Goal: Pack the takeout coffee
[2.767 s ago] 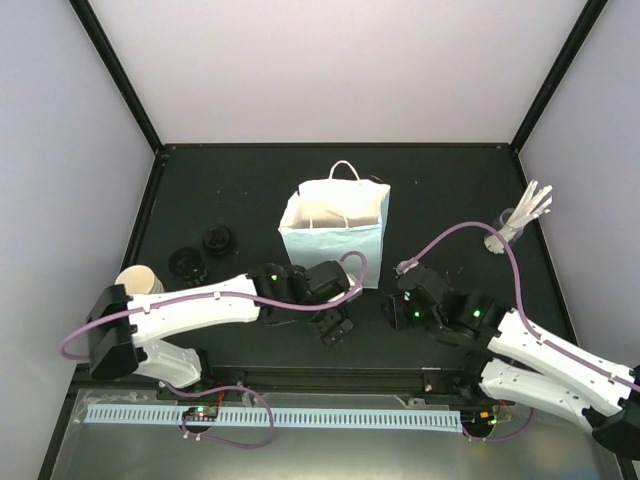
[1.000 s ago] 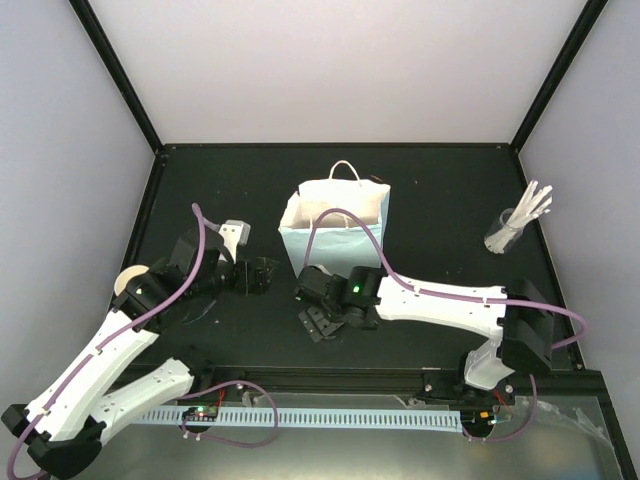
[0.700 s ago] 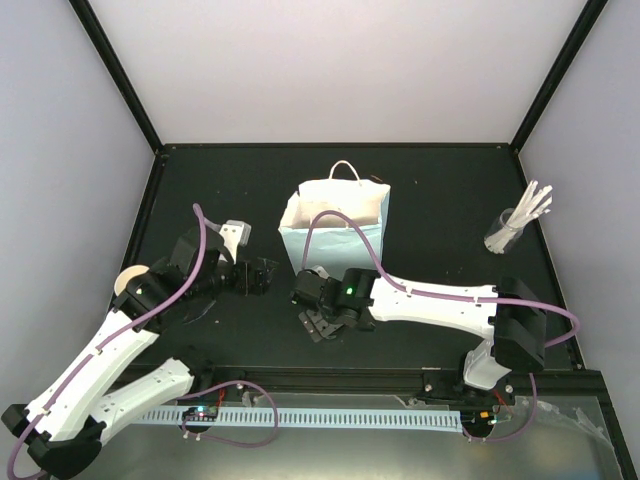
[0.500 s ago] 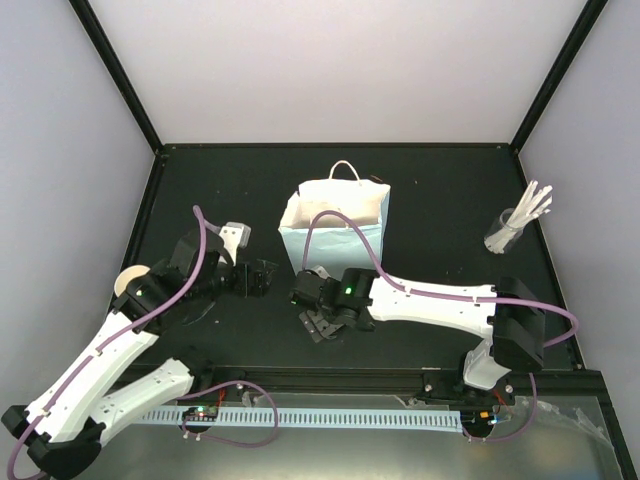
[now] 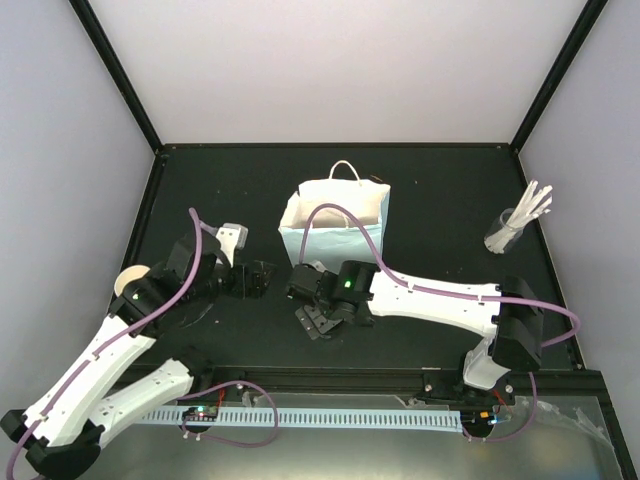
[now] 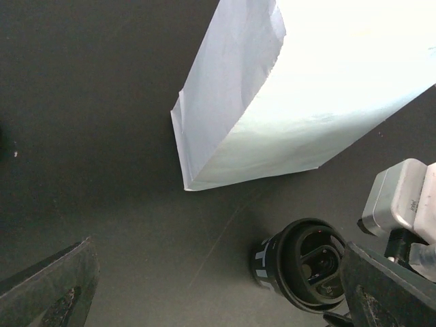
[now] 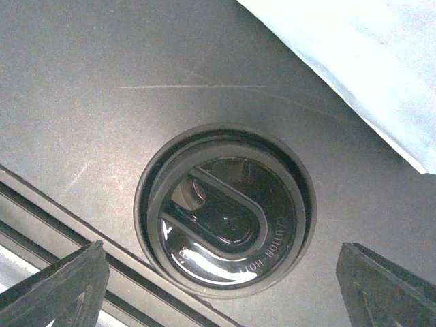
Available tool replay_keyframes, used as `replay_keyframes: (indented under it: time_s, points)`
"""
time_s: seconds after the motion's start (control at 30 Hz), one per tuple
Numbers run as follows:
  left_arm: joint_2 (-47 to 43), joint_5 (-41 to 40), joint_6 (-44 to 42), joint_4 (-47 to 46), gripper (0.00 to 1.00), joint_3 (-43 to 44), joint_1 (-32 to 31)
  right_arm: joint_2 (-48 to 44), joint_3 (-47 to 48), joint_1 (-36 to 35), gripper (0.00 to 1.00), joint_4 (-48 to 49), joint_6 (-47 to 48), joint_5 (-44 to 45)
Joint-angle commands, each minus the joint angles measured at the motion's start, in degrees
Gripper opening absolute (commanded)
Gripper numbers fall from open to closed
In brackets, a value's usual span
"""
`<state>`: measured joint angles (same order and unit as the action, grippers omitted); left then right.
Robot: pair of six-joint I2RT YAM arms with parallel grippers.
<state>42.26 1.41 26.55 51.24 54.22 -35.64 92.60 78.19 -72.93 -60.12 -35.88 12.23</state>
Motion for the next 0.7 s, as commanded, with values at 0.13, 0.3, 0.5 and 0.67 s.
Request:
replay_keyframes:
  time_s: [0.13, 0.3, 0.5, 0.67]
  points:
    - [-2.07, -2.16, -0.1, 2.17, 0.99, 0.22, 0.43, 4.41, 5.75, 0.03, 0.99, -8.86, 1.17, -1.97]
    - [-2.25, -2.18, -0.24, 2.67, 0.99, 0.28, 0.44, 6.19, 7.49, 0.16, 1.0, -9.35, 1.84, -2.99]
    - [-2.79, -2.44, -0.4, 3.43, 0.99, 0.11, 0.4, 7.5, 7.61, 0.81, 0.98, -9.07, 2.21, -4.36]
    - [-2.88, -2.76, -0.45, 3.86, 0.99, -0.11, 0.47, 7.6, 7.26, 0.86, 0.94, -8.4, 2.37, -4.92]
